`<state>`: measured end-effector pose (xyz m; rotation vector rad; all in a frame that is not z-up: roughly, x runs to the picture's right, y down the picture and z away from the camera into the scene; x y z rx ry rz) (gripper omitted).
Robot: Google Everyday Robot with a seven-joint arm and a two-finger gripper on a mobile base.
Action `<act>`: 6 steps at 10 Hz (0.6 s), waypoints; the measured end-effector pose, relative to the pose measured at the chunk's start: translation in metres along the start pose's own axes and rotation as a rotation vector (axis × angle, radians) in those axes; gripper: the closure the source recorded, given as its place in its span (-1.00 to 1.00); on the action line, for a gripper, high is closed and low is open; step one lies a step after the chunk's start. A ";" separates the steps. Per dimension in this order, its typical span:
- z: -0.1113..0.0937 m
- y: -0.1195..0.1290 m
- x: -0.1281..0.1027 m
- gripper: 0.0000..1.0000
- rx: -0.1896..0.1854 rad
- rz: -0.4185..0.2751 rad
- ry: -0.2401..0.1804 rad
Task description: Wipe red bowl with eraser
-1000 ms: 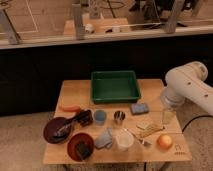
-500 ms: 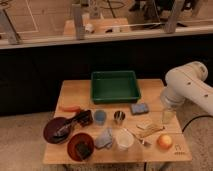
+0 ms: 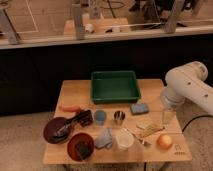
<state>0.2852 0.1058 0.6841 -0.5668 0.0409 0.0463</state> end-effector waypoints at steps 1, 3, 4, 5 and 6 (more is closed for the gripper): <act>0.000 0.000 0.000 -0.60 0.000 0.000 0.000; 0.000 0.000 0.000 -0.60 0.001 -0.002 0.002; 0.000 0.003 -0.004 -0.60 0.005 -0.018 0.009; -0.002 0.007 -0.011 -0.60 0.011 -0.046 0.015; -0.004 0.014 -0.024 -0.60 0.017 -0.091 0.020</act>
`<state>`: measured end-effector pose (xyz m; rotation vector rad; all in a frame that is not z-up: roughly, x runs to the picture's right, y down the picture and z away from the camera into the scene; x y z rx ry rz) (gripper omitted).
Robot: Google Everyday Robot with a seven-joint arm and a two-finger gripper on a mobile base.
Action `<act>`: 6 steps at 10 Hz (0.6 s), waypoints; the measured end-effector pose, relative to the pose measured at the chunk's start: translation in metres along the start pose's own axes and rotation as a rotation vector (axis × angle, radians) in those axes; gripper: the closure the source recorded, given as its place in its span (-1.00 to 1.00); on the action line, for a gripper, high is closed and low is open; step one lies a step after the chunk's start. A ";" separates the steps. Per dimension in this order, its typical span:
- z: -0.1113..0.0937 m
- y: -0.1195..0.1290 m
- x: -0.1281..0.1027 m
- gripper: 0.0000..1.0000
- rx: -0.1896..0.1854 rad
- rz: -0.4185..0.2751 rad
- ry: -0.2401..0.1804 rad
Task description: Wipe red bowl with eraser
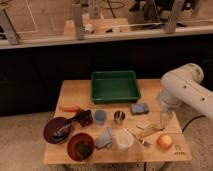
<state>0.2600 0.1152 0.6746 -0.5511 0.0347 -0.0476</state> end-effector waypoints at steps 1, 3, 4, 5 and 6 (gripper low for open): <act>-0.004 0.010 -0.025 -0.60 0.012 -0.072 0.002; -0.012 0.035 -0.074 -0.60 0.033 -0.213 -0.006; -0.017 0.057 -0.103 -0.60 0.041 -0.326 -0.025; -0.021 0.072 -0.120 -0.60 0.047 -0.413 -0.037; -0.023 0.086 -0.134 -0.60 0.052 -0.488 -0.044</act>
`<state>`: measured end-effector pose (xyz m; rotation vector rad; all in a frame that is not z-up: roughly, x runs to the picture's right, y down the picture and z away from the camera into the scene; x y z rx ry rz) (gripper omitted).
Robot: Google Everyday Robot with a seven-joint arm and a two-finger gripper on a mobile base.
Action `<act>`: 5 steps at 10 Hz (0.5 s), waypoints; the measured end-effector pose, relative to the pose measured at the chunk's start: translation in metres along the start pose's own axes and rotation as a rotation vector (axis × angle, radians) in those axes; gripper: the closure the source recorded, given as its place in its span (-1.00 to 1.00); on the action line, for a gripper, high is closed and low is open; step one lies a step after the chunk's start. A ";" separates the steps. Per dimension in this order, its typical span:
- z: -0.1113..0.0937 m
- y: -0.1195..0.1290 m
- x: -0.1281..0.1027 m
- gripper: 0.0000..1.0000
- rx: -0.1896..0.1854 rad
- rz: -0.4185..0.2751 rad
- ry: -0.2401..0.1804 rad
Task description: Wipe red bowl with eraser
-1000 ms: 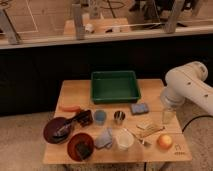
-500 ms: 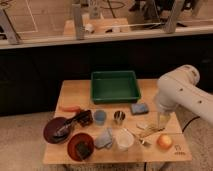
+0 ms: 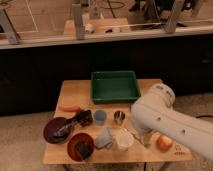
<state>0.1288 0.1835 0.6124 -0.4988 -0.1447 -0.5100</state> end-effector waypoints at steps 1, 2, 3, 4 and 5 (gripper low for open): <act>-0.002 0.005 -0.012 -0.60 0.003 -0.051 -0.004; -0.002 0.005 -0.015 -0.60 0.003 -0.060 -0.005; -0.002 0.005 -0.015 -0.60 0.004 -0.062 -0.006; -0.002 0.004 -0.016 -0.60 0.005 -0.067 -0.008; -0.002 0.001 -0.015 -0.60 0.013 -0.100 -0.031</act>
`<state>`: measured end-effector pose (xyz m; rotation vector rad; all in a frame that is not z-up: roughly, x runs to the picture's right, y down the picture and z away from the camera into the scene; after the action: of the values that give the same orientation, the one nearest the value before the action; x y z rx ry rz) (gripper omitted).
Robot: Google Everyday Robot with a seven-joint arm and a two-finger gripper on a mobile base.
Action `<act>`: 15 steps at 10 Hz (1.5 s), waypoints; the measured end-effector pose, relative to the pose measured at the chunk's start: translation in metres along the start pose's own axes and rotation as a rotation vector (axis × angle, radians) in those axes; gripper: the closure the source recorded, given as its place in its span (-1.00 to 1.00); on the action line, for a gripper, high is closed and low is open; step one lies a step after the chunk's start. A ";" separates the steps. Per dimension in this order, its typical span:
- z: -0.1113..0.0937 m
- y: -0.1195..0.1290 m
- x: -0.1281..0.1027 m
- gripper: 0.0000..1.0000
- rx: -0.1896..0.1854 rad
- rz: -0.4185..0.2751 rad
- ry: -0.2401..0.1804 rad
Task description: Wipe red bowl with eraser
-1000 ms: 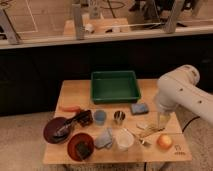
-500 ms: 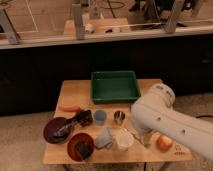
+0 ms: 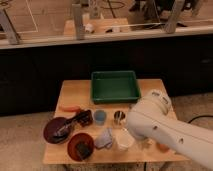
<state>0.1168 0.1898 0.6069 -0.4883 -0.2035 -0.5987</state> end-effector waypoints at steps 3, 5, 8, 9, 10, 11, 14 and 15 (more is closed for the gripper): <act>0.007 -0.035 -0.004 -0.60 0.055 -0.221 -0.167; 0.011 -0.068 -0.037 -0.60 0.073 -0.368 -0.242; 0.014 -0.105 -0.100 -0.60 0.077 -0.603 -0.284; 0.016 -0.116 -0.119 -0.60 0.076 -0.687 -0.305; 0.019 -0.124 -0.132 -0.60 0.071 -0.750 -0.310; 0.021 -0.129 -0.140 -0.60 0.069 -0.786 -0.311; 0.022 -0.129 -0.141 -0.60 0.064 -0.795 -0.311; 0.022 -0.129 -0.141 -0.60 0.064 -0.796 -0.311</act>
<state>-0.0741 0.1773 0.6295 -0.4275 -0.7299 -1.2871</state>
